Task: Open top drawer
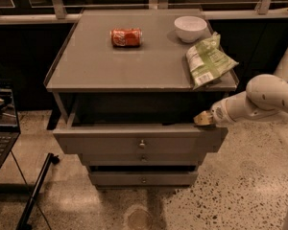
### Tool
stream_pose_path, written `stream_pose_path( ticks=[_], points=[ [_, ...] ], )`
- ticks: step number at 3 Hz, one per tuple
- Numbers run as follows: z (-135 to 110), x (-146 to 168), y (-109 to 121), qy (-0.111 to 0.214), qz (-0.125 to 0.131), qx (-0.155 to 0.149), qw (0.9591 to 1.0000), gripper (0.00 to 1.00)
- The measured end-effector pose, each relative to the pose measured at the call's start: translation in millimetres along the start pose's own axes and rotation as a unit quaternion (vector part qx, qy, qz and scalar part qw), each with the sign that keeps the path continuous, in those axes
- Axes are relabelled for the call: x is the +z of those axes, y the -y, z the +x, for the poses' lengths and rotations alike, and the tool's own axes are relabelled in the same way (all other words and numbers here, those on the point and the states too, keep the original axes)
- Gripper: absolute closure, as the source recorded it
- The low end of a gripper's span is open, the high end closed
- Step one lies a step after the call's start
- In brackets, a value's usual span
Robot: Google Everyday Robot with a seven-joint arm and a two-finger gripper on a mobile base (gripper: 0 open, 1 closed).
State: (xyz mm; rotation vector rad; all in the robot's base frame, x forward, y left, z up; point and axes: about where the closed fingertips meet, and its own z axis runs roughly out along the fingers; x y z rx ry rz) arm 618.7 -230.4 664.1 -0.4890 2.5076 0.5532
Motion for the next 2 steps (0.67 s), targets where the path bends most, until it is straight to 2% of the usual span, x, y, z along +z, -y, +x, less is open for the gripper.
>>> stream_pose_path(
  ticks=[1,2],
  points=[
    [14.1,6.1,-10.7,-0.025,-0.026,-0.006,0.9993,1.00],
    [13.0,5.4,-10.4,-0.025,-0.026,-0.006,0.9993,1.00]
  ],
)
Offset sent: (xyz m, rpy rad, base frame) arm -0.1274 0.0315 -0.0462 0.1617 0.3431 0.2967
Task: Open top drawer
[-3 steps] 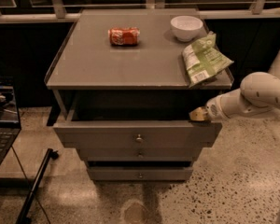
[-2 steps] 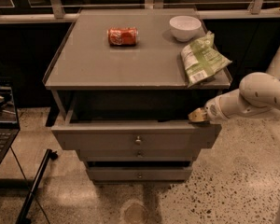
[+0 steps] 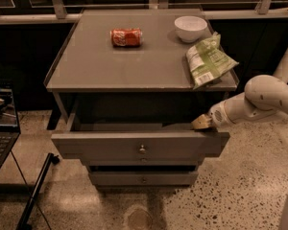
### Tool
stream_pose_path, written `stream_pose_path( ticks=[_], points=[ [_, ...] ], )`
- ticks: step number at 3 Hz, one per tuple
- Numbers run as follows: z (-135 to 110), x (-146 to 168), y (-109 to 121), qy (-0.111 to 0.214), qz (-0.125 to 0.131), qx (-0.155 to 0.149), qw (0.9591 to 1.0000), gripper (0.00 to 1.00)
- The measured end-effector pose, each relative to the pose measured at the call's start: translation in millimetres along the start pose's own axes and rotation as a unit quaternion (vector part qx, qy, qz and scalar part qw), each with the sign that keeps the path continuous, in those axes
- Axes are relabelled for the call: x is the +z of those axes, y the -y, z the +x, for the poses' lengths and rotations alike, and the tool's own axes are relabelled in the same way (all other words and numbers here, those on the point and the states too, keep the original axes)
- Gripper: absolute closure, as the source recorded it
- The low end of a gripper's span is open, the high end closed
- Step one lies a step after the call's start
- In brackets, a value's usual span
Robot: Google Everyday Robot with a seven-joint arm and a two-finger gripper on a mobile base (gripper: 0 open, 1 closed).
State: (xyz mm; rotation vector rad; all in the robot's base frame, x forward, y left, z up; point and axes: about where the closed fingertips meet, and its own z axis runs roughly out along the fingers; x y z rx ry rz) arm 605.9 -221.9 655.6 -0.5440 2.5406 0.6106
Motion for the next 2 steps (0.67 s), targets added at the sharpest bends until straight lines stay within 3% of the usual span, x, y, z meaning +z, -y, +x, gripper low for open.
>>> stream_pose_path(
  ticks=[2],
  points=[
    [41,-5,-18,-0.037,-0.055,0.013,0.9977,1.00]
  ],
)
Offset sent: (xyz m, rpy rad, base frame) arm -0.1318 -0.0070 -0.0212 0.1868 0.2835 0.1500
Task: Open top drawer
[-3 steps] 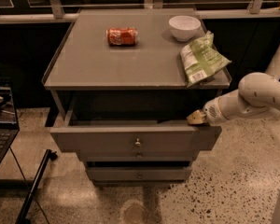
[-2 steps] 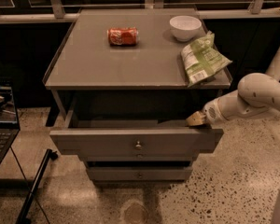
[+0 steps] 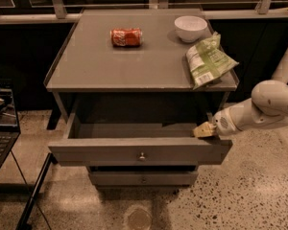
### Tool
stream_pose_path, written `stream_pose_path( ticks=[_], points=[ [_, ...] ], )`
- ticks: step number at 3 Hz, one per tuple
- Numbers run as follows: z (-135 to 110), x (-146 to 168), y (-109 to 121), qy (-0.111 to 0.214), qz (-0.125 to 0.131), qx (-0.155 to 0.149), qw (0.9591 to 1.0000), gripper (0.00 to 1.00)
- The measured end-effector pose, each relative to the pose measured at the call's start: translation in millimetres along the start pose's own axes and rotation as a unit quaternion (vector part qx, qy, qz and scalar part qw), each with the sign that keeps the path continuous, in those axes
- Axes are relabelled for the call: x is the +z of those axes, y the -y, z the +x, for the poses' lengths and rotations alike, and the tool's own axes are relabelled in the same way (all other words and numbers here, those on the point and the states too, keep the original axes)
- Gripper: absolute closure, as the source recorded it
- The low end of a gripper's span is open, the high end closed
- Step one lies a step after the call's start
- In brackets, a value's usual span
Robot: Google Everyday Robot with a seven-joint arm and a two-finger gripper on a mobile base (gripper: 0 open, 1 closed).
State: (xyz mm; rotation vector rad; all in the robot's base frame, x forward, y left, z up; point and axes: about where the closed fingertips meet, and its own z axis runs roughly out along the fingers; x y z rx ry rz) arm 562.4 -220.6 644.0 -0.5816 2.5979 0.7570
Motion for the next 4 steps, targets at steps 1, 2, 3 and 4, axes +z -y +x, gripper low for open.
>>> stream_pose_path(
  ticks=[1,2,3,4],
  points=[
    [-3,-1,-1,0.000,0.000,0.000,1.0000,1.00],
    [8,-5,-7,-0.006,-0.018,0.005,0.9998,1.00],
    [8,-6,-8,-0.006,-0.018,0.005,0.9998,1.00],
    [19,-14,-14,-0.008,-0.039,0.005,0.9992,1.00]
  ],
)
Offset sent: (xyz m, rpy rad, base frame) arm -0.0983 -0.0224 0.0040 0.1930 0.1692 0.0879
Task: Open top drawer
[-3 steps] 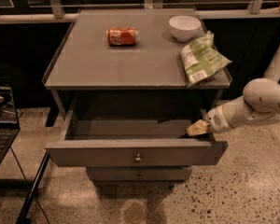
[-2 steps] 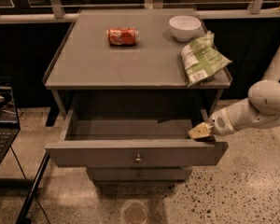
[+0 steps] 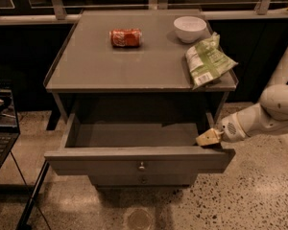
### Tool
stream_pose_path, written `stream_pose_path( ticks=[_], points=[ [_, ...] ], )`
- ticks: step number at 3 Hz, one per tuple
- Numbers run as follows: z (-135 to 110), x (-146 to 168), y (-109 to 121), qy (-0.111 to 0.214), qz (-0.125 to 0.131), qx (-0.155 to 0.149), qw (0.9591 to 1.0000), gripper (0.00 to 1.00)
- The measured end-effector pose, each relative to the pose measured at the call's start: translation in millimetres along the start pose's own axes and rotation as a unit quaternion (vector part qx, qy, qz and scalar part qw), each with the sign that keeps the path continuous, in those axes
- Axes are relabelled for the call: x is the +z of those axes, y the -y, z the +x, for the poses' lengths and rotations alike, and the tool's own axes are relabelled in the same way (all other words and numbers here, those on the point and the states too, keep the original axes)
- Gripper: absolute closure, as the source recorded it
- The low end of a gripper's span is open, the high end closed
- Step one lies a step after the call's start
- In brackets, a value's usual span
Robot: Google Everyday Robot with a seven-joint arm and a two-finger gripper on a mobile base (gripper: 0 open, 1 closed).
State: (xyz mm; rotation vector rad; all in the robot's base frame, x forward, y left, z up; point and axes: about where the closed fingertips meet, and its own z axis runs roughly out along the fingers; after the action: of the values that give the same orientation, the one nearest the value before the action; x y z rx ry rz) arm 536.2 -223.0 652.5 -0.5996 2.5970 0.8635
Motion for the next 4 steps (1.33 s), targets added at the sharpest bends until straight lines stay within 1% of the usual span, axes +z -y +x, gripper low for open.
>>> stream_pose_path(
  ticks=[1,2,3,4],
  points=[
    [0,0,0,0.000,0.000,0.000,1.0000,1.00],
    [-17,-41,-18,0.055,0.024,-0.033,0.9977,1.00],
    [-54,-123,-57,0.169,0.083,-0.096,0.9773,1.00],
    [-57,-131,-60,0.177,0.090,-0.104,0.9745,0.81]
  ],
)
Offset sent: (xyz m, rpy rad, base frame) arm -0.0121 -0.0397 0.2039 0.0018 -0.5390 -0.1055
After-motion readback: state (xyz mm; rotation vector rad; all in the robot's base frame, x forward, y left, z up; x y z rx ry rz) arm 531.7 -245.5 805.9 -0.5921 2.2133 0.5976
